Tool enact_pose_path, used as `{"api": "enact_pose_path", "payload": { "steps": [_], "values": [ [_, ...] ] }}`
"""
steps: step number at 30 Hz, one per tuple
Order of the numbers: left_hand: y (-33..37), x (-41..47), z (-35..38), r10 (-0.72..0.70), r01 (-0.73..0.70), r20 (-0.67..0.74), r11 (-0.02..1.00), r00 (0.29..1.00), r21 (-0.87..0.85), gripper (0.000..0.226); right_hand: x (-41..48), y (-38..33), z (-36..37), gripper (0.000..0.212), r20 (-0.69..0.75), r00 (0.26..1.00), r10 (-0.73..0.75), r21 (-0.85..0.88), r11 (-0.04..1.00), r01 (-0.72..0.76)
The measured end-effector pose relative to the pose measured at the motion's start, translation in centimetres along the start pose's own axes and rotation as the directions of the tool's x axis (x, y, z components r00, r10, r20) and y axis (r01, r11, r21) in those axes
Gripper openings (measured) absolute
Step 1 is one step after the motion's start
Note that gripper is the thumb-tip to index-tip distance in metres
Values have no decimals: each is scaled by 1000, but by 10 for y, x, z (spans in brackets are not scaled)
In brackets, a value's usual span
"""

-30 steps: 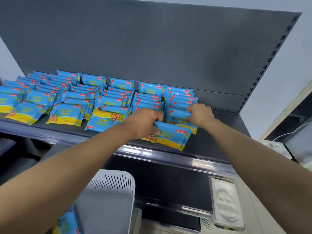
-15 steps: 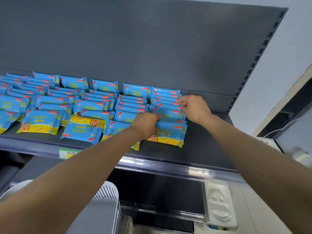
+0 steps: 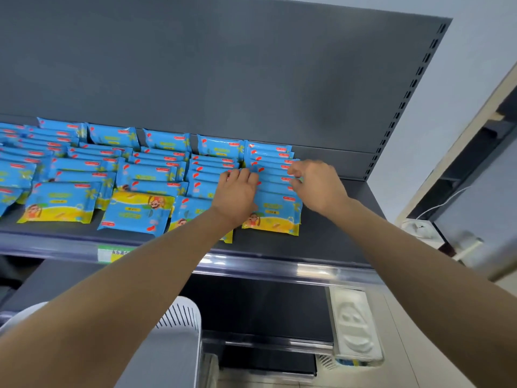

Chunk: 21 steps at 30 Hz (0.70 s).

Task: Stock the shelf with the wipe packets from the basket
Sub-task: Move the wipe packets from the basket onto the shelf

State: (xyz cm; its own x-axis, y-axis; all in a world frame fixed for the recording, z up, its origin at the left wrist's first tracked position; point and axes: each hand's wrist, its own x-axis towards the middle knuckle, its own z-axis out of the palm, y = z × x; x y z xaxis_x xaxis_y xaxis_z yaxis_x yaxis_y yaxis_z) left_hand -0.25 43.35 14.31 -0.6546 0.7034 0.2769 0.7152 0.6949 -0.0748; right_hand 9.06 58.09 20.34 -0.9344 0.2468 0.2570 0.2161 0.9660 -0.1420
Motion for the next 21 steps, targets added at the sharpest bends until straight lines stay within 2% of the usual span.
{"api": "enact_pose_path", "payload": {
  "steps": [5,8,12,16,21],
  "values": [
    [-30,-43,-42,18,-34,-186,996,982,-85,52,-11,-47,-3,30,-65,993,-94,-68,994,90],
    [-54,-79,-75,2,-33,-324,995,946,-90,48,-16,-89,-12,29,-102,981,-162,-48,986,158],
    [-90,-135,-109,13,-26,-412,999,911,-26,48,-26,-147,-18,30,-176,948,-265,-35,964,263],
    [-128,-205,-114,6,-5,-333,1000,943,4,48,-45,-212,-2,31,-177,917,-358,61,926,373],
    [-171,-285,-80,-3,0,-62,999,998,-37,47,-80,-278,52,28,-41,872,-487,114,865,489]
  ]
}}
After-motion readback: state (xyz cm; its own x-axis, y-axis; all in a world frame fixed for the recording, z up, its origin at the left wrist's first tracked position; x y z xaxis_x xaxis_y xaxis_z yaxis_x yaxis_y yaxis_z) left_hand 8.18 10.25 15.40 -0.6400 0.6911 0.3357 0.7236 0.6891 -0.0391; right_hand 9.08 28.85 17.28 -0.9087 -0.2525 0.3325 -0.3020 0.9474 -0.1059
